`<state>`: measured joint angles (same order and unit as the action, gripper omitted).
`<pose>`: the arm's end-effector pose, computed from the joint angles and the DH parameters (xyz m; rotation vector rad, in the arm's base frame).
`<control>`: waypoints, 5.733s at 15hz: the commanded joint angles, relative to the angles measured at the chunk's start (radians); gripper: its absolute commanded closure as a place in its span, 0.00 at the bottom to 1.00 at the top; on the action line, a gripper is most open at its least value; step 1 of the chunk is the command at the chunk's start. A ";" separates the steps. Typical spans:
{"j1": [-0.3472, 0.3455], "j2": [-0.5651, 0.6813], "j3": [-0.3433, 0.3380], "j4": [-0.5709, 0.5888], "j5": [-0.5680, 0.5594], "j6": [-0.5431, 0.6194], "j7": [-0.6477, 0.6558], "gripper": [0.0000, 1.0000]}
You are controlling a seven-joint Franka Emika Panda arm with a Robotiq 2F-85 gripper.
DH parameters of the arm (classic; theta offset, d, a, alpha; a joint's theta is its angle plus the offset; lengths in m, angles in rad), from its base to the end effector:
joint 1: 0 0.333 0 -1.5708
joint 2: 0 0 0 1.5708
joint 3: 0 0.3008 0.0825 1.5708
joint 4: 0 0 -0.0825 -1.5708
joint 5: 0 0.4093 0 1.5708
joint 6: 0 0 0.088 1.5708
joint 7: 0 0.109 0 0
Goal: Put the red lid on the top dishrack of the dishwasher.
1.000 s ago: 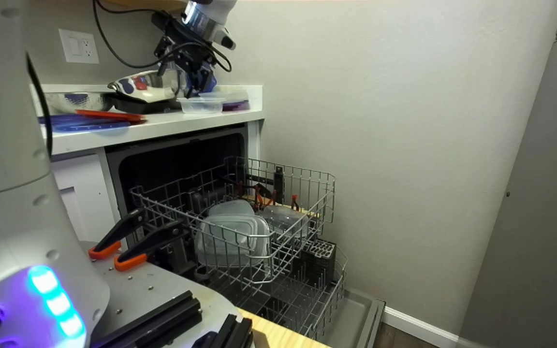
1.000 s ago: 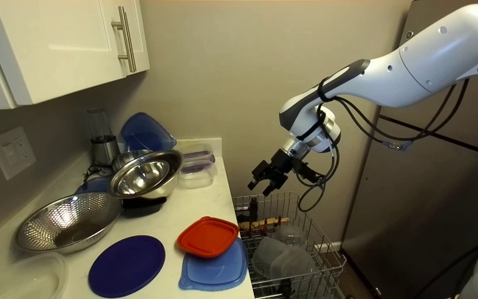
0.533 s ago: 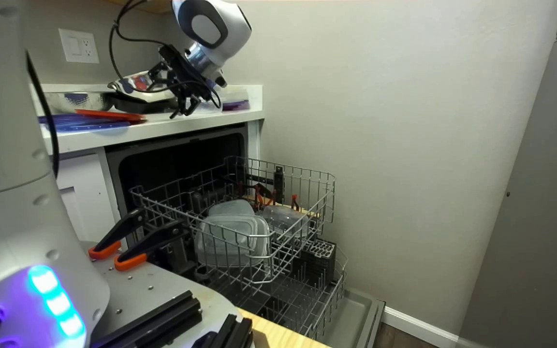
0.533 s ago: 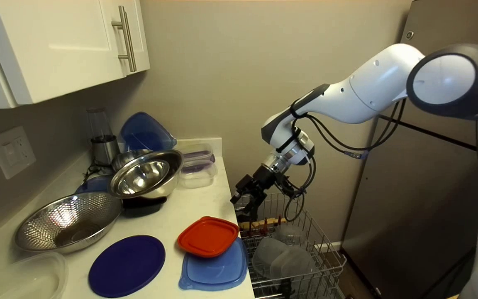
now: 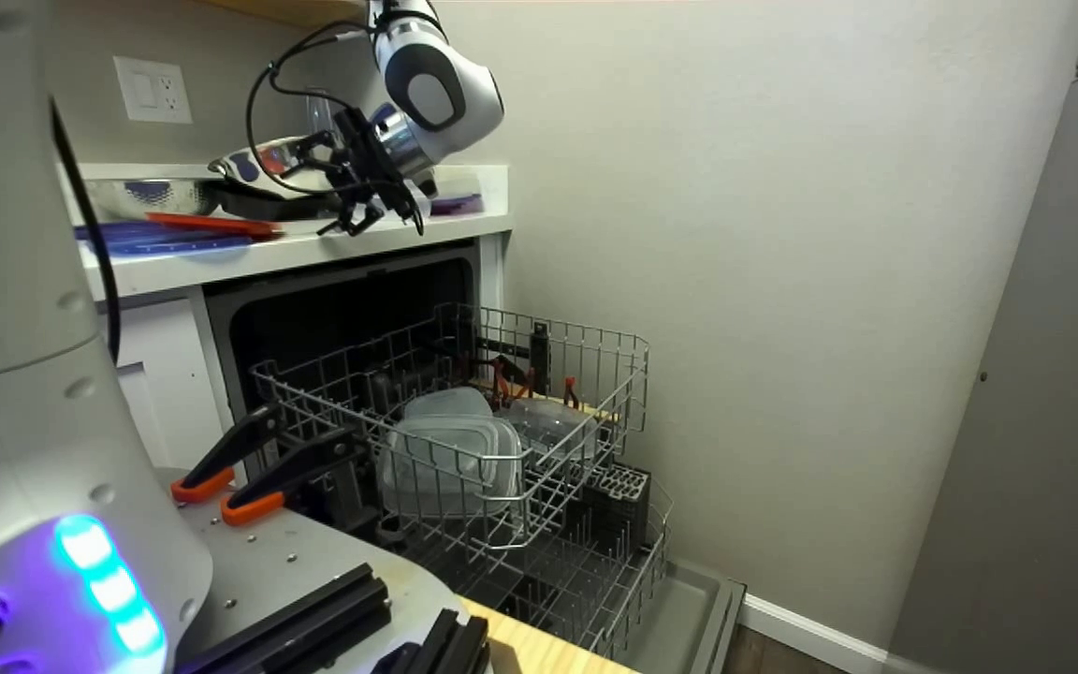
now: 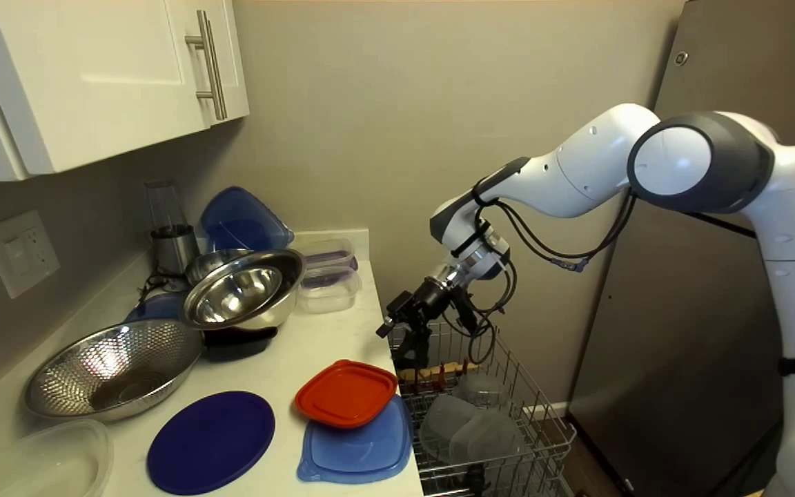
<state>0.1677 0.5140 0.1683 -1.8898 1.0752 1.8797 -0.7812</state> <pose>0.5543 0.2630 0.2055 -2.0055 -0.4719 0.2828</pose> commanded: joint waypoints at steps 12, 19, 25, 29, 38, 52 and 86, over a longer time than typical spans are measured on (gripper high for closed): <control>0.012 0.199 0.036 0.261 -0.083 -0.259 0.015 0.00; 0.035 0.245 0.042 0.350 -0.196 -0.363 0.044 0.00; 0.048 0.264 0.055 0.413 -0.312 -0.440 0.068 0.00; 0.049 0.271 0.081 0.426 -0.339 -0.446 0.064 0.00; 0.076 0.253 0.082 0.412 -0.360 -0.392 0.138 0.00; 0.071 0.239 0.095 0.406 -0.362 -0.270 0.237 0.00; -0.025 0.095 0.103 0.336 -0.378 -0.285 0.185 0.97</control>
<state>0.1887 0.7168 0.2712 -1.4704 0.6972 1.5880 -0.5791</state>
